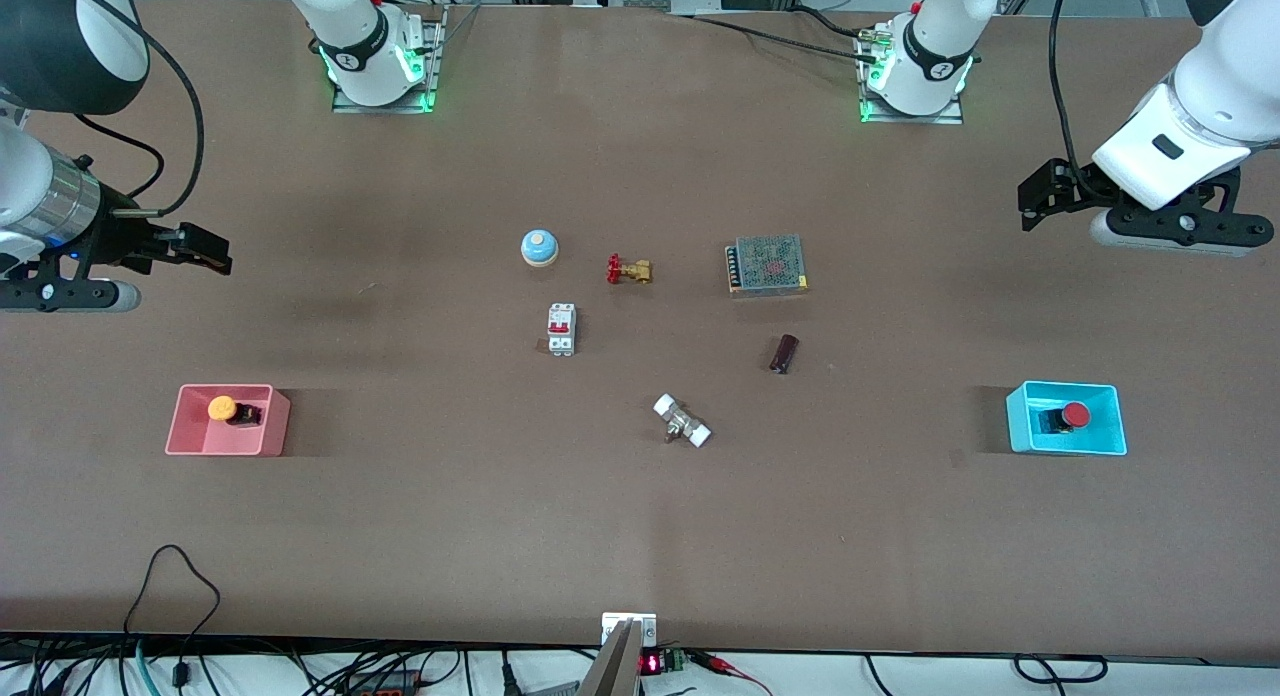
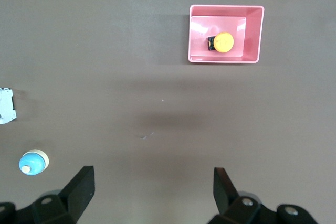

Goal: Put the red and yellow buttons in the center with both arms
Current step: 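Lower both grippers onto the yellow and red buttons in the boxes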

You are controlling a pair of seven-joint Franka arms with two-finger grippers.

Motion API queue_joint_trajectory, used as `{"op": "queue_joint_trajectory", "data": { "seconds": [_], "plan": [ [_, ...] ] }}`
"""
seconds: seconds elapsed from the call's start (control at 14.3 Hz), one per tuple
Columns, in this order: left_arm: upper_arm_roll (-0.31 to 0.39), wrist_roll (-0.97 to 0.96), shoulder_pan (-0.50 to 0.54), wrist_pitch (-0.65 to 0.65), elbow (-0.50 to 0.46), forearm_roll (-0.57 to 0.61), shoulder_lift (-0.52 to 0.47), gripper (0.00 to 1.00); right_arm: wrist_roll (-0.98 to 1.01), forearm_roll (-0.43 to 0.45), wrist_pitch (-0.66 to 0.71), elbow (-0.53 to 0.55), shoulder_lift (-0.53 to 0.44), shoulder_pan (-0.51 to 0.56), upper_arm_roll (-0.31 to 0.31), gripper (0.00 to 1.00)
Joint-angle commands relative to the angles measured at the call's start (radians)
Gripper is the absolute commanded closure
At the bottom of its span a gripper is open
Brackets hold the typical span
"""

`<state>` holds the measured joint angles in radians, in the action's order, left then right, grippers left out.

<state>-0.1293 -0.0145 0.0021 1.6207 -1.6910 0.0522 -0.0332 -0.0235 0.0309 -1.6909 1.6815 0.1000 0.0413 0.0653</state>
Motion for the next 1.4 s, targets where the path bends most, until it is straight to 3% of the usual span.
{"op": "queue_joint_trajectory", "data": {
  "seconds": [0.0,0.35,0.7,0.84,1.05,1.33],
  "plan": [
    [-0.003,0.008,0.001,-0.03,0.017,-0.017,-0.007,0.0,0.002,-0.014,0.005,-0.014,0.007,0.012,0.007,0.0],
    [-0.001,0.008,0.001,-0.033,0.017,-0.018,-0.007,0.0,-0.003,-0.02,-0.019,-0.006,0.013,0.026,0.016,0.0],
    [-0.001,0.008,0.001,-0.031,0.016,-0.017,-0.007,0.0,0.043,-0.02,-0.055,0.0,0.085,0.061,0.016,0.0],
    [0.0,0.008,0.006,-0.03,0.016,-0.018,0.004,0.0,0.05,-0.006,-0.14,0.0,0.139,0.09,0.014,0.0],
    [0.004,-0.004,0.009,-0.03,0.022,-0.026,0.087,0.0,0.097,-0.005,-0.263,-0.005,0.228,0.14,0.014,0.0],
    [0.028,0.013,0.03,-0.025,0.187,-0.006,0.277,0.0,0.116,0.078,-0.381,-0.009,0.311,0.154,0.014,0.0]
  ]
}}
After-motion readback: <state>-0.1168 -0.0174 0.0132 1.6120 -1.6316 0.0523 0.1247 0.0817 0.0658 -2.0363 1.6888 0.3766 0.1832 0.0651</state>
